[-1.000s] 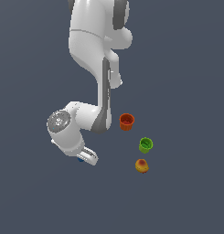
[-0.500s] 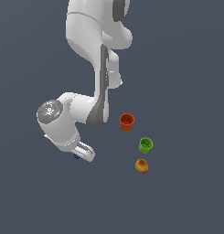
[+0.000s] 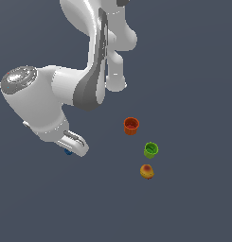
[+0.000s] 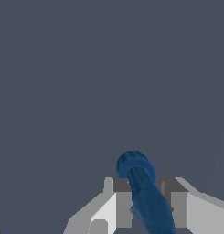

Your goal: Pick up a designated object from a clutter of objects.

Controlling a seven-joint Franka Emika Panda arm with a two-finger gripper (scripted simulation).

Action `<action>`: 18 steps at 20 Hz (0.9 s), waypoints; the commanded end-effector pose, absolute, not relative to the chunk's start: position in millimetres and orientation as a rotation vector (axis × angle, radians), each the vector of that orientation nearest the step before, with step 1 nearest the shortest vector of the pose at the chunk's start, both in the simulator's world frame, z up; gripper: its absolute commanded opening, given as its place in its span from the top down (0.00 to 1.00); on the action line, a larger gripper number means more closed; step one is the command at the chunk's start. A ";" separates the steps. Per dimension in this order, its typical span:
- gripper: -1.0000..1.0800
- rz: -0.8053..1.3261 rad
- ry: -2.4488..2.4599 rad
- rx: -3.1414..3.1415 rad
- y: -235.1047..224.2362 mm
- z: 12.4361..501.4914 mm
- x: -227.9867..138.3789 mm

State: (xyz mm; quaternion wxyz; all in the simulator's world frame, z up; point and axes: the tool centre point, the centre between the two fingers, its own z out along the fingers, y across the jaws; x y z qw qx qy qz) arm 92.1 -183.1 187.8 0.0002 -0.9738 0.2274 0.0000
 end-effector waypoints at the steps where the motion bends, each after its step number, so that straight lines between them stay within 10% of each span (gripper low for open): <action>1: 1.00 0.000 0.715 -3.059 -189.1 217.5 91.5; 18: 1.00 0.000 0.713 -3.060 -222.9 378.1 94.9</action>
